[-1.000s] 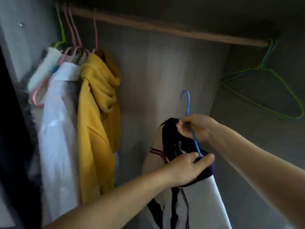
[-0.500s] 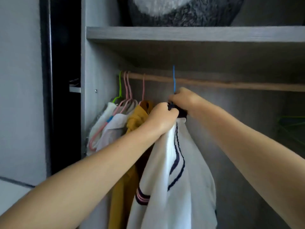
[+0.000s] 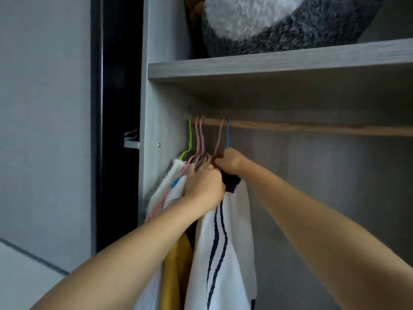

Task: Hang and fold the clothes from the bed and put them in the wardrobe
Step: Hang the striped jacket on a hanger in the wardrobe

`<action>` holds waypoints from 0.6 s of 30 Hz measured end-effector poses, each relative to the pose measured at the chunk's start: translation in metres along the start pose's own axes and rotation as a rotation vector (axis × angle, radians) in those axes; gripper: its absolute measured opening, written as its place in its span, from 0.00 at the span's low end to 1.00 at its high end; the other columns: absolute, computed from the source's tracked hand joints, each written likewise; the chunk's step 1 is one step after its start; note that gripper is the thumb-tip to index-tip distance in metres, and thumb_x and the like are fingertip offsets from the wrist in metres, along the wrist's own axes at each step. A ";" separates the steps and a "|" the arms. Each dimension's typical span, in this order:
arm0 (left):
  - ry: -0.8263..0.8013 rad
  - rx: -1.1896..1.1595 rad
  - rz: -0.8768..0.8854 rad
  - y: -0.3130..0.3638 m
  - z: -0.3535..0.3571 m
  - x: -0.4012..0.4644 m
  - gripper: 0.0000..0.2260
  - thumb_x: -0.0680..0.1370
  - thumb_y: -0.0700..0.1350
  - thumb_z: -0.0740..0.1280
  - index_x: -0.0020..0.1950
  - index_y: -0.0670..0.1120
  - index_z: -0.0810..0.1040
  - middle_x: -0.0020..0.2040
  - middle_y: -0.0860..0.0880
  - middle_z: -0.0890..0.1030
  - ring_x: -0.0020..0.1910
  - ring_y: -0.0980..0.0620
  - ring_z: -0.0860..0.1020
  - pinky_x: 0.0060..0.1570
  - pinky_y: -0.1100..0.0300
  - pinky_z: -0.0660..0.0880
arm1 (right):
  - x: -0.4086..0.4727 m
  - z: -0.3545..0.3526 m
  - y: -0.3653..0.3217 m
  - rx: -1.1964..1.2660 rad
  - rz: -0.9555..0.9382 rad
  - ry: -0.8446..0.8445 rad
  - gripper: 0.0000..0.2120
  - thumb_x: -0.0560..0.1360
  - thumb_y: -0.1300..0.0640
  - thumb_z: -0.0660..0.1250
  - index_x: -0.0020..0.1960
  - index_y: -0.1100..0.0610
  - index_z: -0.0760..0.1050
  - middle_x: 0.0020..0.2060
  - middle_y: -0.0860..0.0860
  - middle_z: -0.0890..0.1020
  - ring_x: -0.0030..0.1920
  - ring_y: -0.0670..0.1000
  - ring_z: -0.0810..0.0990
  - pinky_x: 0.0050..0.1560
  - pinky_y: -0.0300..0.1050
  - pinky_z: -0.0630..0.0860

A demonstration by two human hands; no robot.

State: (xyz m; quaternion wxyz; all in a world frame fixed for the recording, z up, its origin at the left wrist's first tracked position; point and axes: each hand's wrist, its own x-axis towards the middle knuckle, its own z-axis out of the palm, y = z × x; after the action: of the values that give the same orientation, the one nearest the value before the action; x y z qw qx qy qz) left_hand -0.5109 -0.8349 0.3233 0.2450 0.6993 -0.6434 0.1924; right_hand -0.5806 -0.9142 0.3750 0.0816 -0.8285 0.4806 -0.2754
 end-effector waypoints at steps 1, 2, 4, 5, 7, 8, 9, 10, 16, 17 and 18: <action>0.015 0.034 -0.001 -0.008 -0.003 0.002 0.19 0.79 0.45 0.60 0.69 0.42 0.69 0.69 0.44 0.69 0.70 0.47 0.65 0.72 0.53 0.53 | 0.003 0.002 -0.007 0.044 -0.032 -0.003 0.13 0.78 0.56 0.62 0.40 0.63 0.75 0.34 0.56 0.75 0.39 0.55 0.73 0.36 0.43 0.68; 0.020 0.066 -0.003 -0.016 -0.005 0.004 0.19 0.79 0.46 0.59 0.69 0.42 0.69 0.69 0.45 0.69 0.70 0.47 0.64 0.73 0.54 0.53 | 0.006 0.006 -0.013 0.088 -0.060 -0.004 0.13 0.78 0.56 0.62 0.38 0.62 0.72 0.31 0.54 0.73 0.37 0.55 0.72 0.32 0.41 0.67; 0.003 0.107 -0.012 -0.033 -0.008 0.007 0.20 0.80 0.46 0.59 0.70 0.43 0.68 0.71 0.46 0.67 0.73 0.49 0.60 0.74 0.53 0.47 | 0.011 0.015 -0.023 0.172 -0.072 -0.006 0.15 0.79 0.57 0.62 0.34 0.59 0.66 0.30 0.51 0.69 0.32 0.50 0.69 0.23 0.36 0.64; -0.022 0.130 -0.016 -0.039 -0.008 0.008 0.21 0.80 0.46 0.59 0.72 0.44 0.66 0.73 0.47 0.64 0.75 0.51 0.57 0.75 0.53 0.44 | 0.014 0.019 -0.025 0.197 -0.062 -0.002 0.16 0.79 0.57 0.62 0.33 0.58 0.65 0.30 0.51 0.69 0.30 0.48 0.68 0.22 0.33 0.64; -0.048 0.175 -0.007 -0.047 -0.006 0.009 0.23 0.80 0.46 0.59 0.75 0.45 0.63 0.76 0.48 0.60 0.76 0.52 0.51 0.74 0.51 0.39 | 0.016 0.025 -0.025 0.216 -0.038 0.008 0.14 0.80 0.56 0.61 0.36 0.60 0.69 0.32 0.53 0.74 0.34 0.51 0.73 0.30 0.37 0.68; -0.030 0.194 0.004 -0.049 -0.004 0.008 0.23 0.79 0.46 0.59 0.75 0.45 0.62 0.76 0.47 0.60 0.77 0.51 0.51 0.74 0.51 0.39 | 0.014 0.025 -0.023 0.229 -0.038 0.003 0.12 0.80 0.56 0.60 0.43 0.63 0.73 0.38 0.56 0.78 0.41 0.55 0.77 0.38 0.42 0.71; 0.007 0.217 0.018 -0.050 -0.003 0.005 0.23 0.80 0.46 0.59 0.75 0.44 0.62 0.75 0.47 0.61 0.76 0.50 0.52 0.73 0.50 0.39 | 0.013 0.024 -0.018 0.245 -0.044 0.003 0.14 0.81 0.54 0.59 0.56 0.65 0.74 0.49 0.59 0.80 0.52 0.58 0.78 0.48 0.44 0.72; 0.057 0.249 0.037 -0.049 -0.002 0.001 0.23 0.80 0.47 0.59 0.74 0.44 0.63 0.75 0.46 0.62 0.76 0.49 0.53 0.73 0.48 0.40 | 0.007 0.022 -0.013 0.237 -0.038 0.006 0.21 0.82 0.52 0.57 0.68 0.64 0.68 0.61 0.60 0.77 0.62 0.59 0.75 0.58 0.45 0.70; 0.188 0.326 0.252 -0.023 -0.004 -0.034 0.19 0.77 0.41 0.60 0.69 0.46 0.67 0.69 0.43 0.67 0.72 0.44 0.59 0.73 0.39 0.44 | -0.058 0.006 0.049 0.010 0.073 0.220 0.29 0.81 0.46 0.55 0.78 0.53 0.51 0.73 0.60 0.64 0.71 0.61 0.65 0.71 0.62 0.60; 0.183 0.289 0.298 -0.014 -0.002 -0.041 0.18 0.77 0.41 0.60 0.68 0.46 0.67 0.68 0.44 0.67 0.72 0.45 0.60 0.73 0.40 0.44 | -0.075 0.004 0.061 -0.033 0.091 0.232 0.28 0.81 0.46 0.55 0.77 0.53 0.52 0.73 0.59 0.64 0.72 0.61 0.64 0.71 0.63 0.59; 0.176 0.237 0.341 -0.003 0.001 -0.048 0.18 0.78 0.42 0.59 0.68 0.46 0.68 0.68 0.44 0.68 0.71 0.45 0.61 0.72 0.40 0.44 | -0.094 0.003 0.072 -0.070 0.110 0.232 0.28 0.81 0.47 0.56 0.77 0.53 0.53 0.73 0.59 0.64 0.72 0.60 0.63 0.71 0.64 0.57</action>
State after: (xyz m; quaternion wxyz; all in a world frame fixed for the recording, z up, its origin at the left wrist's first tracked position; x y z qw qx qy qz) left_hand -0.5130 -0.7965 0.2947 0.1803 0.5849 -0.7014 0.3653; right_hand -0.6696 -0.8730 0.3077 0.0114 -0.7658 0.5410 -0.3473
